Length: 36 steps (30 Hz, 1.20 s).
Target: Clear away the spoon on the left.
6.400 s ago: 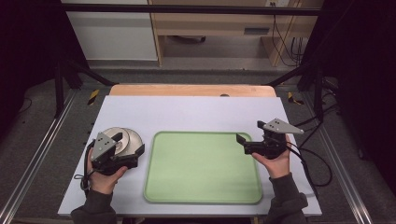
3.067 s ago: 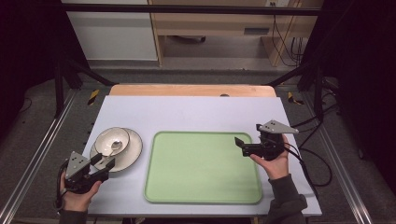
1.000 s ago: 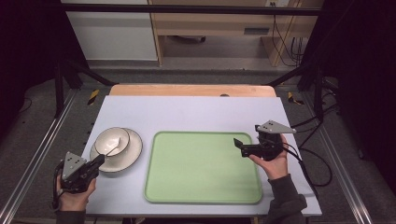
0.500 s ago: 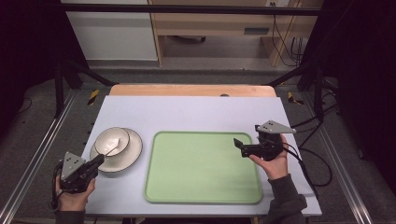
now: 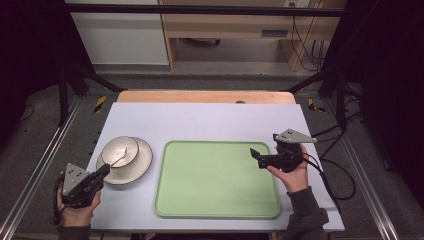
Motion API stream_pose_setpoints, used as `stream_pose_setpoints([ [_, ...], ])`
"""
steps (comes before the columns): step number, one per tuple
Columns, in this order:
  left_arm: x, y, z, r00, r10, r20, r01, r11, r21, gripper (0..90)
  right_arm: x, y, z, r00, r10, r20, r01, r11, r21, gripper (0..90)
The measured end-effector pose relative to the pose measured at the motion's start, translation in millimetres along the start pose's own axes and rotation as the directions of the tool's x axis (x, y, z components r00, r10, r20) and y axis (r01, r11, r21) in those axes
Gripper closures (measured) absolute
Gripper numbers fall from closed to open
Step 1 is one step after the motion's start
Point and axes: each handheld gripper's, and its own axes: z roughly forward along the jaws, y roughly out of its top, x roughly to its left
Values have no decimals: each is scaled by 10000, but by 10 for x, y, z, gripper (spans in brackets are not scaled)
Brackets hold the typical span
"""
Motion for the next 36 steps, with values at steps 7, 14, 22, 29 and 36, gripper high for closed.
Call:
stream_pose_setpoints([
  [7, -1, 13, -25, 10000, 25, -21, -25, 9999, -130, 889, 1, 0, 1, 10000, 4, -4, -4, 10000, 9, 41],
  [14, -25, 40, -53, 10000, -37, -29, 35, 9992, -389, 889, 6, -2, 8, 10000, 26, 18, -26, 10000, 26, 41],
  [22, -46, 80, -80, 10000, 43, -32, -45, 9984, -567, 889, 4, 5, -9, 10000, 71, 15, -71, 10000, -19, 41],
  [29, -60, 112, -105, 10000, 60, -2, -60, 9973, -737, 889, -1, 6, -10, 10000, 8, 26, -8, 10000, -35, 41],
  [36, -84, 164, -152, 9999, 138, -3, -137, 9947, -1018, 889, 0, 7, -12, 10000, 10, 21, -10, 10000, -49, 41],
])
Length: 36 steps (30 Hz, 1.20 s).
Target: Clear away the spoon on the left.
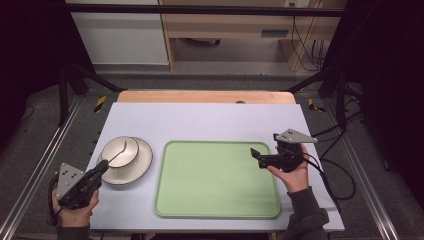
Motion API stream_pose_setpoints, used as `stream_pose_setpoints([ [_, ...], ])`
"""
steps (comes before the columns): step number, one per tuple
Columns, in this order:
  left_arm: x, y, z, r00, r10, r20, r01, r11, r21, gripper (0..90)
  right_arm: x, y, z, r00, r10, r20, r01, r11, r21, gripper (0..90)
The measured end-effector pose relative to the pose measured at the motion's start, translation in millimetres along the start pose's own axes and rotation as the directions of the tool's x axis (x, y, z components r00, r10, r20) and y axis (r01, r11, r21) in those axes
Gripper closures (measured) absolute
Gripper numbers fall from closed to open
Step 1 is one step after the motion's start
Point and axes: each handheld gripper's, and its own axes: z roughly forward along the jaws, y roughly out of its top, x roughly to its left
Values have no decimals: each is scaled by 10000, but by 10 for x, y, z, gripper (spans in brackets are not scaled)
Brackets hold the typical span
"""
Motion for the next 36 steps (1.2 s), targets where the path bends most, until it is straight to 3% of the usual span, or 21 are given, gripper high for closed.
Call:
stream_pose_setpoints([
  [36, -211, 140, -62, 9973, 512, 519, -485, 9974, -530, 889, 0, 0, -1, 10000, 10, -7, -10, 10000, 30, 43],
])
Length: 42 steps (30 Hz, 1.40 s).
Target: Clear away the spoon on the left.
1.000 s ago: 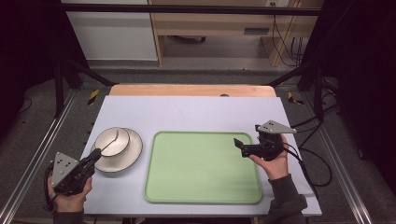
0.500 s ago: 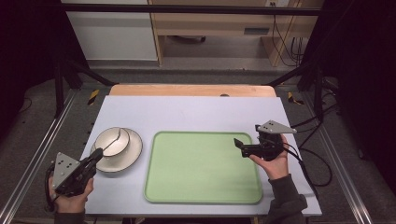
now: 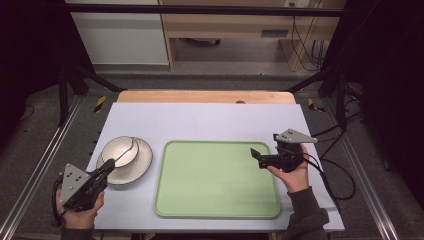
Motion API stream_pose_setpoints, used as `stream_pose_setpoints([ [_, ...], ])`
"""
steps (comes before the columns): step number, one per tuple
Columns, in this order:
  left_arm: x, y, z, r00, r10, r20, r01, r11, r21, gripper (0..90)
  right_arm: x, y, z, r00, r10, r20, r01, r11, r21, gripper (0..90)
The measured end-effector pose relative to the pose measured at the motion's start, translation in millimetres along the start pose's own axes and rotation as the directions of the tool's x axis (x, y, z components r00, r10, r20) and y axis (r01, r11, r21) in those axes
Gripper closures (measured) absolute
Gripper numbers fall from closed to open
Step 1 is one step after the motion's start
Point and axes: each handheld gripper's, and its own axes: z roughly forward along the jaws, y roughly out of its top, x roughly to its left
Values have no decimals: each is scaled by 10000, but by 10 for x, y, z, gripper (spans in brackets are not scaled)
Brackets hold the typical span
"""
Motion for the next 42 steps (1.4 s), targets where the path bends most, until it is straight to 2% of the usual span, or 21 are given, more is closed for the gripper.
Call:
stream_pose_setpoints([
  [23, -180, 61, 60, 9979, 373, 535, -373, 9993, 1, 889, 1, -1, -5, 10000, -53, -9, 53, 10000, 28, 42],
  [34, -257, 94, 133, 9944, 687, 801, -699, 9975, 127, 889, 10, -2, -2, 10000, 34, -15, -34, 10000, 68, 42],
  [42, -341, 112, 246, 9904, 887, 1064, -927, 9952, 326, 889, 5, 2, -12, 10000, 23, -35, -22, 10000, 12, 43],
])
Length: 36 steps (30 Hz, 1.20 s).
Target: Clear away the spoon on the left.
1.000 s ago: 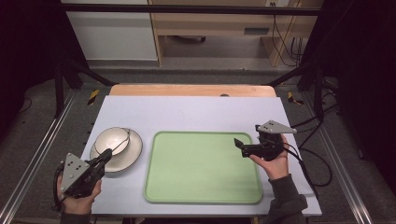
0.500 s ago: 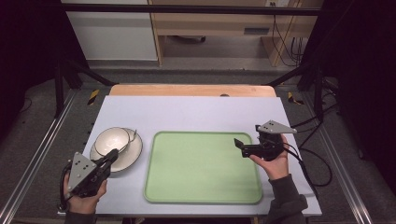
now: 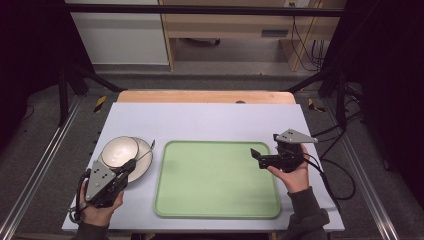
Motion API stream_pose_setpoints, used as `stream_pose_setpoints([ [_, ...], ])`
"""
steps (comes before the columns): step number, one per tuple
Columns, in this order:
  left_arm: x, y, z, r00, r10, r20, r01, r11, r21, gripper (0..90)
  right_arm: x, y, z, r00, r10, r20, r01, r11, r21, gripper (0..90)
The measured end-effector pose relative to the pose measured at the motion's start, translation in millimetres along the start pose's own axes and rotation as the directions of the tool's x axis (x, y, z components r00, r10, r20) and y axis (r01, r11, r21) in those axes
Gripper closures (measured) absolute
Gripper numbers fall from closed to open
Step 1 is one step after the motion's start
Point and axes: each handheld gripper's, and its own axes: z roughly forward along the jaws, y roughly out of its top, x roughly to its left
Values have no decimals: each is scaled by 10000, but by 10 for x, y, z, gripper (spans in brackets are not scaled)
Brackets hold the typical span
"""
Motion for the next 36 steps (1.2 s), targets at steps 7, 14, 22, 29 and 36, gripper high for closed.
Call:
stream_pose_setpoints([
  [7, -66, 58, 117, 9992, 368, 130, -369, 9993, 81, 889, 0, 0, -5, 10000, 7, -8, -7, 10000, -14, 43],
  [14, -110, 112, 246, 9974, 685, 227, -691, 9973, 239, 889, 3, -4, 0, 10000, -14, -29, 15, 10000, 47, 43],
  [22, -124, 120, 350, 9967, 720, 370, -734, 9965, 397, 889, -4, 4, -21, 10000, 15, -24, -15, 10000, -60, 43],
  [29, -171, 113, 453, 9946, 923, 478, -951, 9937, 595, 889, -4, 3, -18, 10000, 19, 2, -19, 10000, -46, 44],
  [36, -209, 53, 559, 9922, 1069, 643, -1124, 9897, 887, 889, -1, -3, -5, 10000, -6, -40, 7, 10000, 61, 43],
])
